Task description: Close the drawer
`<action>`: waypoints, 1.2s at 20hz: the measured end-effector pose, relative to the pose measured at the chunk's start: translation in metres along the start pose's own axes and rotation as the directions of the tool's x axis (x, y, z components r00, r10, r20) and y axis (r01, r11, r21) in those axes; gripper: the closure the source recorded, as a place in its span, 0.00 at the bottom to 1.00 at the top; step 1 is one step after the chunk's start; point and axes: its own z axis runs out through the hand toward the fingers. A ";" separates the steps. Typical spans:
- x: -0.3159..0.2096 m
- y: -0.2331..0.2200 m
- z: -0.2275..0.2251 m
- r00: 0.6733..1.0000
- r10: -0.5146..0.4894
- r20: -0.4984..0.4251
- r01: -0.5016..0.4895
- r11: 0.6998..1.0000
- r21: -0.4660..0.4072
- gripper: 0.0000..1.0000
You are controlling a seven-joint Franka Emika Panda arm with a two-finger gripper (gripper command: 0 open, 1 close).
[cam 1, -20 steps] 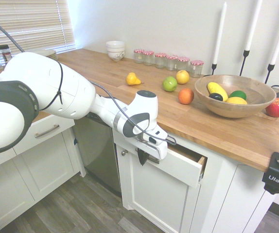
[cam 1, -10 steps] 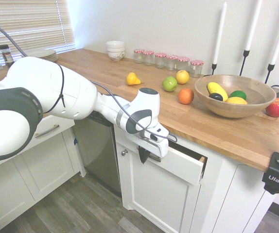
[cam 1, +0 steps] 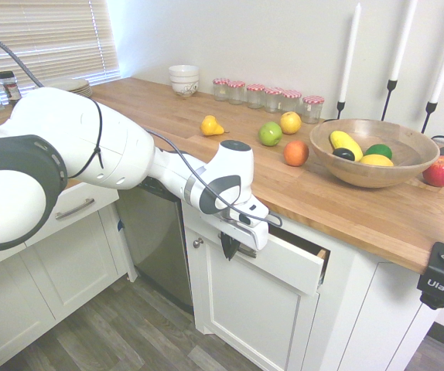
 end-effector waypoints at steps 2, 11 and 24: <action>-0.006 0.005 -0.009 1.000 0.003 -0.001 -0.003 1.000 0.006 0.00; -0.048 0.045 -0.056 1.000 -0.011 0.000 0.011 1.000 0.023 0.00; -0.139 0.162 -0.101 0.998 -0.053 -0.029 0.052 0.998 -0.033 0.00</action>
